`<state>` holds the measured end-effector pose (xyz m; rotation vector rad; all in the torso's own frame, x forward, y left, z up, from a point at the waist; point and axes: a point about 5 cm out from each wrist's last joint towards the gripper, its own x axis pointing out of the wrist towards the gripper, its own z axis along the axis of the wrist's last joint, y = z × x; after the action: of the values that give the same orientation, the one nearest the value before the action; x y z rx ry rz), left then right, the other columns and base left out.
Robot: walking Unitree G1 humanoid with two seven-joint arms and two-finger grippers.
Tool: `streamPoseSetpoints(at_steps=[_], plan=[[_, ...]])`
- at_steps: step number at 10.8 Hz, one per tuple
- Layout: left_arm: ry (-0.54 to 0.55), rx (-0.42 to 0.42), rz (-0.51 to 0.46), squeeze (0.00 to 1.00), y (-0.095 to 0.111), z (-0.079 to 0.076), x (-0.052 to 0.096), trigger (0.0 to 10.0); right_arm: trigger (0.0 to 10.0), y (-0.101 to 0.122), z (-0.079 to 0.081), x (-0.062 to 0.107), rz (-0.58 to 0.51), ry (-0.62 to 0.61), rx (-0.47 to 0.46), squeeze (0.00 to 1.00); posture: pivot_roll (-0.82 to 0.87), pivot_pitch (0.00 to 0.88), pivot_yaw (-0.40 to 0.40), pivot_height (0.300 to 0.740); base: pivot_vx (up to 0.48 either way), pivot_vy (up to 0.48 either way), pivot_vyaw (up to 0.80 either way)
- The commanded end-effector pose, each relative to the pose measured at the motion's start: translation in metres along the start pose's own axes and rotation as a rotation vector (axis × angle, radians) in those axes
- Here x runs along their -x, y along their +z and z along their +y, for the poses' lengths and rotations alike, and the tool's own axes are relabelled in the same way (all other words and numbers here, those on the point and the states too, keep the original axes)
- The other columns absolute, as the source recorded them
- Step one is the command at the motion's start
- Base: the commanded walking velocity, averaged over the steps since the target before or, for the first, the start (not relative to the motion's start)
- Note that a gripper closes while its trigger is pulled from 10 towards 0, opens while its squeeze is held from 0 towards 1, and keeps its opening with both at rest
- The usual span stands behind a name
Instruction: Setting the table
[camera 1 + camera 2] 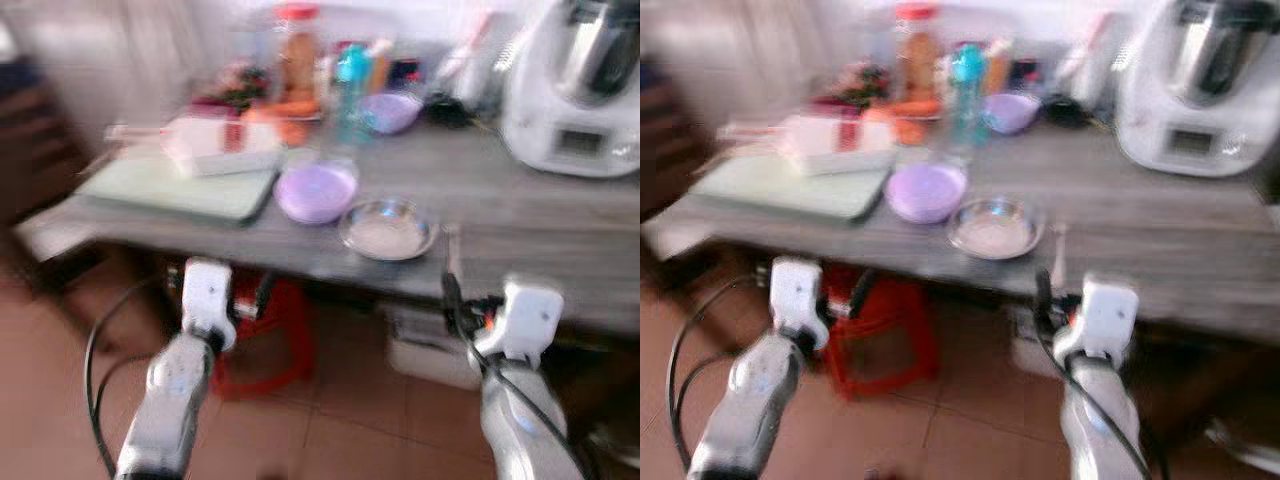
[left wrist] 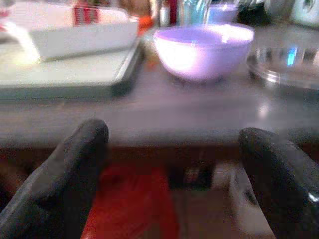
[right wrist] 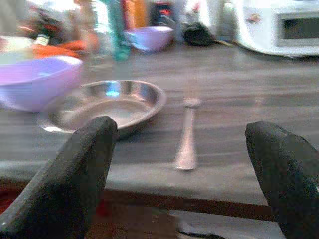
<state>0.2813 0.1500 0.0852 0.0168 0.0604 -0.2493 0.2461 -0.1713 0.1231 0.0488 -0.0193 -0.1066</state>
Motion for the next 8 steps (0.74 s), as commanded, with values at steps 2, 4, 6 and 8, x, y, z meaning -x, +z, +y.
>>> streamPoseSetpoints(at_steps=[2,4,6,8], plan=[[0.002,-0.030,-0.004,0.00,0.0025,0.0018,-0.0022,10.0,10.0,-0.0036,-0.0023,0.0038,0.012,-0.017,0.000,0.00,0.02,0.000,0.038,0.740,-0.298,0.000,0.00],[-0.003,-0.028,0.000,0.00,0.0011,0.0015,-0.0020,10.0,10.0,-0.0035,-0.0034,0.0017,0.007,-0.023,0.003,0.00,0.02,0.000,0.038,0.740,-0.296,0.000,0.00],[-0.007,-0.028,-0.001,0.00,0.0010,0.0008,-0.0029,10.0,10.0,-0.0029,-0.0035,0.0007,0.004,-0.024,0.005,0.00,0.02,0.000,0.038,0.740,-0.294,0.000,0.00],[-0.022,-0.025,0.000,0.00,0.0001,-0.0014,-0.0040,10.0,10.0,-0.0024,-0.0041,0.0007,0.000,-0.026,0.009,0.00,0.01,0.000,0.039,0.740,-0.279,0.000,0.00]])
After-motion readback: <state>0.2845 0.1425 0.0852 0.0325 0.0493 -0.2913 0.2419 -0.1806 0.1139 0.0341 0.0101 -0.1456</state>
